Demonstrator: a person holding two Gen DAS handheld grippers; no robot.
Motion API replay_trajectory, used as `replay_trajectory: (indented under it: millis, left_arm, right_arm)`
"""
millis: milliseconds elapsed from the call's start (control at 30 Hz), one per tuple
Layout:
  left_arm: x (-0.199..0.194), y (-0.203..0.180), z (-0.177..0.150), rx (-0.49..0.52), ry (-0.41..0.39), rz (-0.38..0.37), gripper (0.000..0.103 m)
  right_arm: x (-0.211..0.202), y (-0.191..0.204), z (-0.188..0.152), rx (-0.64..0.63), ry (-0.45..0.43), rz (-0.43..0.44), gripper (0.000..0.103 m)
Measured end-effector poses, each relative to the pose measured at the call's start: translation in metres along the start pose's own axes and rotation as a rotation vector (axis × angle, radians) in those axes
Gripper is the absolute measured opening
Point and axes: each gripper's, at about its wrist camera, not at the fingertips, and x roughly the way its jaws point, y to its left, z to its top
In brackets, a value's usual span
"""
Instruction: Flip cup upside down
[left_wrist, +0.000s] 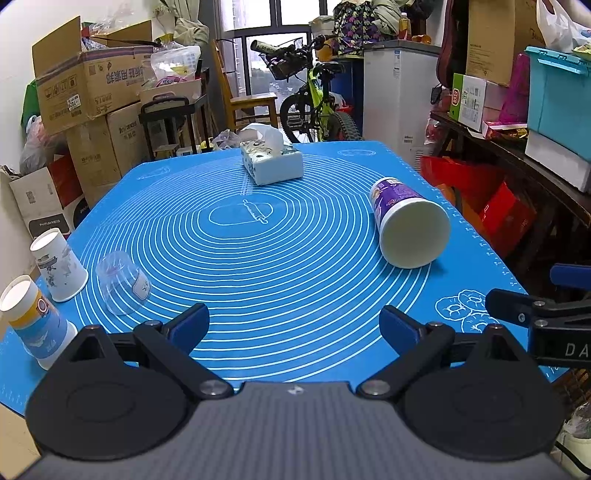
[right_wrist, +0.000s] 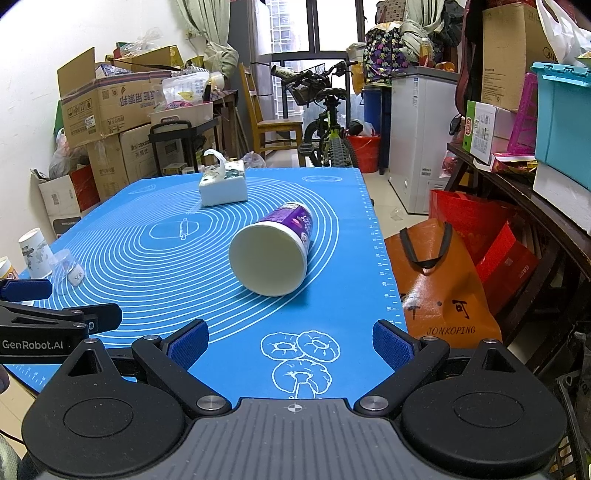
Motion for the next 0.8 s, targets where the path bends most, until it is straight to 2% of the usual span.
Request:
replay_trajectory:
  millis: [500,800]
  left_arm:
    - [0.001,-0.001,0.003,-0.001,0.0,0.002,0.098]
    - [0.017,-0.011,0.038,-0.002,-0.042,-0.039,0.098]
  right_arm:
    - [0.004,-0.002,0.001,0.003,-0.003,0.002,0.096]
    - [0.019,-0.024,0.021,0.043,-0.033,-0.031,0.096]
